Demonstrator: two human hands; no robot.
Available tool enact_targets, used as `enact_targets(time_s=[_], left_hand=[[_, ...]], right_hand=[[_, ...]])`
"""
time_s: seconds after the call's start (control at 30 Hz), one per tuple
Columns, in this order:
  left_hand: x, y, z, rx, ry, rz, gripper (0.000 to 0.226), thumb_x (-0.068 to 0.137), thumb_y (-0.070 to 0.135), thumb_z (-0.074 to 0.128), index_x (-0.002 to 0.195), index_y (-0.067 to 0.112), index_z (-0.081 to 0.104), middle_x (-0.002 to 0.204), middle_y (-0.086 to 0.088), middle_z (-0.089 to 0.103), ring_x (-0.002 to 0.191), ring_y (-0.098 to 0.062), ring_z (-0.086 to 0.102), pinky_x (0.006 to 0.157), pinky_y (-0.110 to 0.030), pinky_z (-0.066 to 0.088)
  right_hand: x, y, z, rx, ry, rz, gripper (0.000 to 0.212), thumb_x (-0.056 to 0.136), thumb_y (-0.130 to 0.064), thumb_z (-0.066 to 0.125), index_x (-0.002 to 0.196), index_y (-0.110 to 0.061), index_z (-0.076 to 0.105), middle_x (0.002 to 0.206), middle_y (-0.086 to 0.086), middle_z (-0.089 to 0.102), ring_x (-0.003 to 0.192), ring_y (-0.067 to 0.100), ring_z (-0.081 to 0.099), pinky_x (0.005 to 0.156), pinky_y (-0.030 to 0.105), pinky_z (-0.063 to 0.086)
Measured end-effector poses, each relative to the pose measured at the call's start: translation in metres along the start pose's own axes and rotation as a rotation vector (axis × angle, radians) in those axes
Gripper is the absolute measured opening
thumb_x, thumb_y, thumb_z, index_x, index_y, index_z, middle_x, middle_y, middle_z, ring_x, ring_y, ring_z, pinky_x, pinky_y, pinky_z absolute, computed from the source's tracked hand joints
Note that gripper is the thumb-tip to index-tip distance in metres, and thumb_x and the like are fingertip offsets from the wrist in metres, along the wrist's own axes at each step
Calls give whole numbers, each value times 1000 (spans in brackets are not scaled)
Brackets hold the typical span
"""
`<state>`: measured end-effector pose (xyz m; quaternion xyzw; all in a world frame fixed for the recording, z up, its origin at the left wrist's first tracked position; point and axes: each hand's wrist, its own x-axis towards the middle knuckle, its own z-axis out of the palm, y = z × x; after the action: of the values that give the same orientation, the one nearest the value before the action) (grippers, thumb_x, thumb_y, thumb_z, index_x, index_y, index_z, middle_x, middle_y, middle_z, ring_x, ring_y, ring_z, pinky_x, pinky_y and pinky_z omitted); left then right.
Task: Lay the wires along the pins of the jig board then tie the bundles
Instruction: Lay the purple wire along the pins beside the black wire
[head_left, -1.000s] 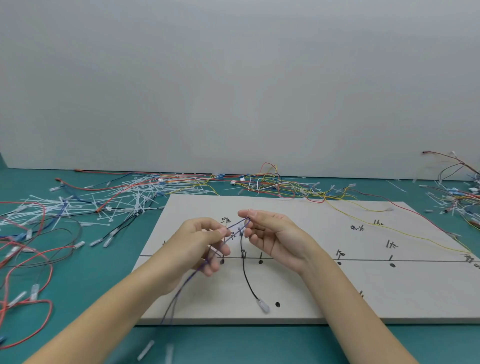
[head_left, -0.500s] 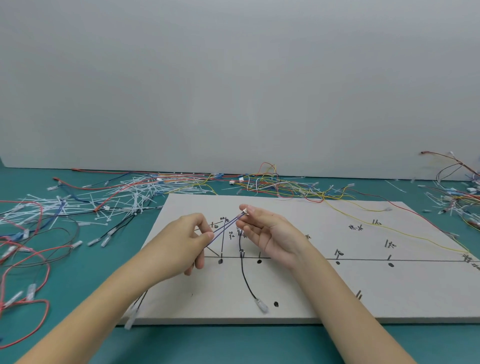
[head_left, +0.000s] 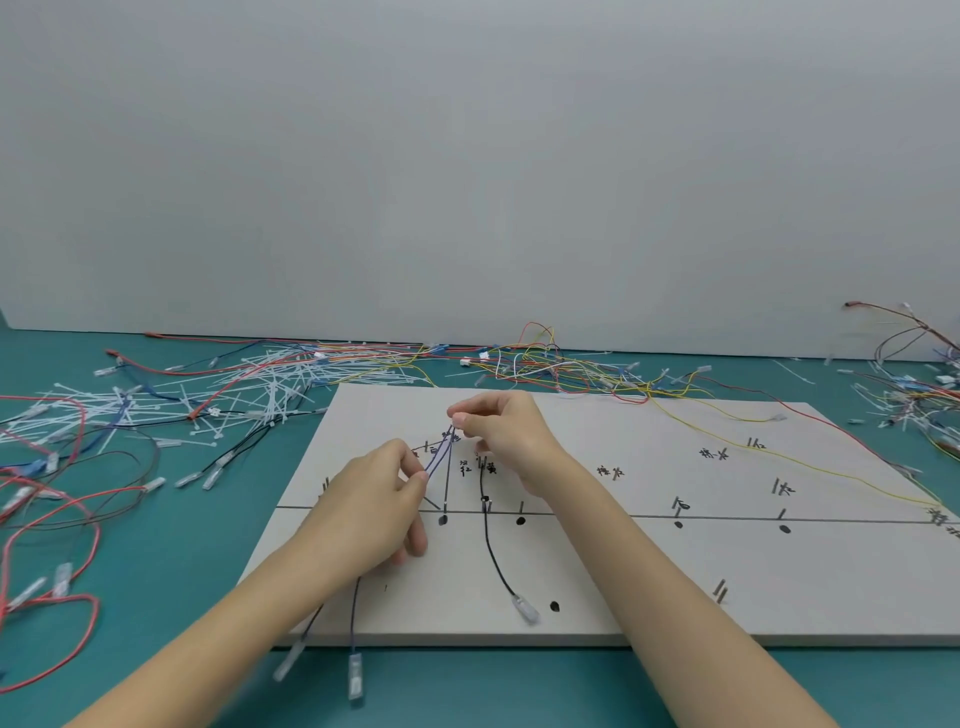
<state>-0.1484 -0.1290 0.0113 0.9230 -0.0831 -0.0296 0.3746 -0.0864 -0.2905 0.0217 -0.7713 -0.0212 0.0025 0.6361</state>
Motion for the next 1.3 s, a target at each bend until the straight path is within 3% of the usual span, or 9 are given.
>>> enact_targets(time_s=[0.17, 0.37, 0.7, 0.83, 1.07, 1.3], left_hand=[[2, -4, 1, 22, 22, -9, 11, 98, 25, 38, 89, 25, 45, 56, 9, 69, 39, -8, 56, 44, -21, 36], [3, -5, 4, 63, 63, 25, 12, 97, 24, 39, 88, 27, 46, 52, 10, 67, 41, -2, 54, 49, -24, 38], [5, -8, 7, 36, 84, 36, 13, 98, 21, 40, 88, 25, 47, 52, 6, 67, 40, -6, 53, 52, -25, 44], [5, -8, 9, 54, 97, 43, 13, 98, 22, 40, 88, 27, 47, 52, 7, 67, 38, -6, 51, 47, -23, 38], [4, -8, 10, 1, 97, 33, 15, 94, 16, 41, 90, 28, 48, 54, -1, 67, 35, -9, 48, 41, -21, 40], [3, -7, 10, 44, 117, 48, 13, 96, 18, 42, 91, 25, 52, 52, -1, 66, 43, -5, 51, 45, -23, 42]], right_hand=[[11, 6, 8, -183, 33, -25, 14, 89, -4, 64, 100, -2, 73, 85, 2, 66, 66, 2, 54, 63, 15, 42], [17, 10, 12, -276, 98, -25, 15, 89, -5, 63, 99, -5, 74, 97, 7, 71, 86, 13, 59, 75, 22, 43], [20, 11, 13, -309, 126, -15, 15, 90, -6, 62, 99, -5, 74, 102, 8, 72, 88, 13, 59, 76, 21, 42], [24, 9, 16, -360, 136, -4, 18, 88, -2, 58, 95, -5, 75, 103, 8, 72, 88, 13, 58, 78, 23, 45], [25, 7, 15, -303, 143, 58, 18, 89, -3, 58, 96, -4, 75, 85, 3, 64, 79, 15, 54, 73, 24, 43], [26, 8, 18, -332, 185, 98, 21, 89, 0, 53, 90, -5, 73, 82, 5, 62, 80, 23, 58, 86, 38, 54]])
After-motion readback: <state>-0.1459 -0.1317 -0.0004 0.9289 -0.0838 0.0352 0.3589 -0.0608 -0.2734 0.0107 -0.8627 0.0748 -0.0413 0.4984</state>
